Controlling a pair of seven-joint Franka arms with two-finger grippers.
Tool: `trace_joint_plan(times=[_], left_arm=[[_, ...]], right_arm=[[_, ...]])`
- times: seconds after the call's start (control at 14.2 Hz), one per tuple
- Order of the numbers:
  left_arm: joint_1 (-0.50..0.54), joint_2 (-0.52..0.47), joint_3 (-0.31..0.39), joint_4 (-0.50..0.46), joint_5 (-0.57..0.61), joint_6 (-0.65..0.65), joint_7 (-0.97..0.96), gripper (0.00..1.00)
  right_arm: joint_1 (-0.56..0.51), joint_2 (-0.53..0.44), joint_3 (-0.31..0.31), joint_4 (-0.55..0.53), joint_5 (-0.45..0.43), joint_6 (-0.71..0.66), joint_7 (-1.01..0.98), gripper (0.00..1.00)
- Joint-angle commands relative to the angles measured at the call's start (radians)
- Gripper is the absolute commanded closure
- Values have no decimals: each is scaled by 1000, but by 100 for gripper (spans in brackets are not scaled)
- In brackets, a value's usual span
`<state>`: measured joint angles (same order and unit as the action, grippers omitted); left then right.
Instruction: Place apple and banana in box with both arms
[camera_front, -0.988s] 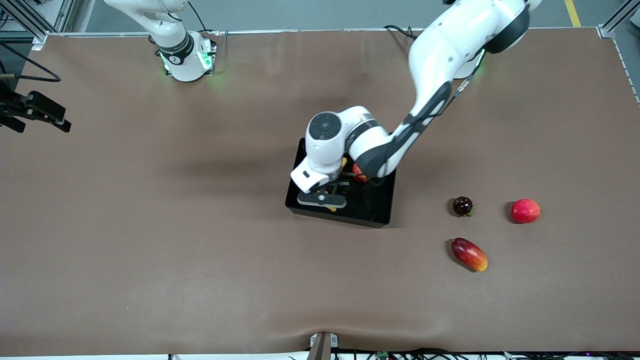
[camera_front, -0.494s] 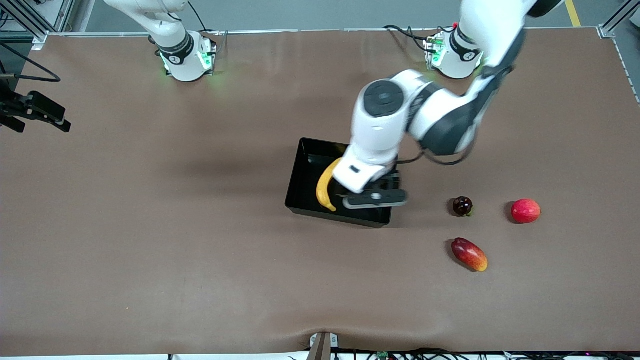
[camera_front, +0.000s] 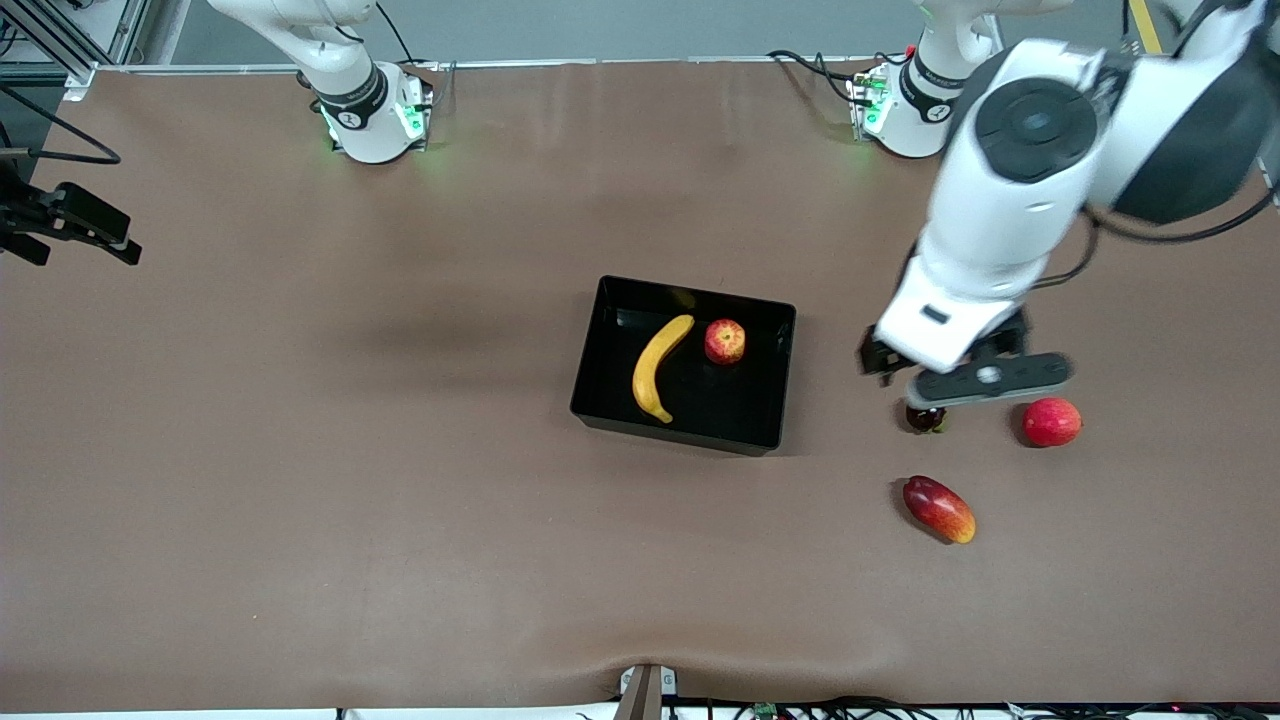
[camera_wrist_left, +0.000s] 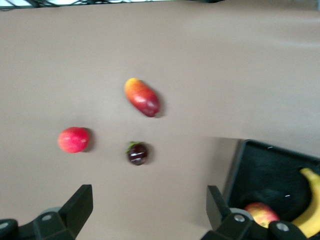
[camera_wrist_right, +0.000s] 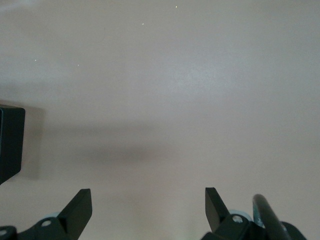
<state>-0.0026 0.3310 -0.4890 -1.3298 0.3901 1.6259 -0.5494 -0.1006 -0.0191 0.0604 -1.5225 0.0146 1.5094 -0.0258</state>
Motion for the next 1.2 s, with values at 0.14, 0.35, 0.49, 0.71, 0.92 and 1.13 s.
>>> trace_joint_plan(times=[0.14, 0.35, 0.49, 0.71, 0.92, 1.13], left_arm=[[118, -89, -7, -38, -23, -127, 166, 0], [179, -145, -8, -63, -101, -139, 169, 0], [211, -159, -5, -63, -179, -139, 170, 0], [163, -219, 88, -109, -226, -135, 256, 0], [69, -279, 249, -164, -293, -129, 370, 0], [-34, -334, 397, -215, -338, -126, 453, 0]], right_arm=[[-5, 13, 6, 27, -7, -14, 13, 0], [-5, 13, 6, 27, -7, -14, 13, 0], [-5, 11, 6, 28, -7, -14, 13, 0], [-5, 11, 6, 30, -8, -14, 13, 0], [-4, 11, 3, 30, -8, -15, 15, 0], [-1, 7, 1, 31, -8, -53, 13, 0]])
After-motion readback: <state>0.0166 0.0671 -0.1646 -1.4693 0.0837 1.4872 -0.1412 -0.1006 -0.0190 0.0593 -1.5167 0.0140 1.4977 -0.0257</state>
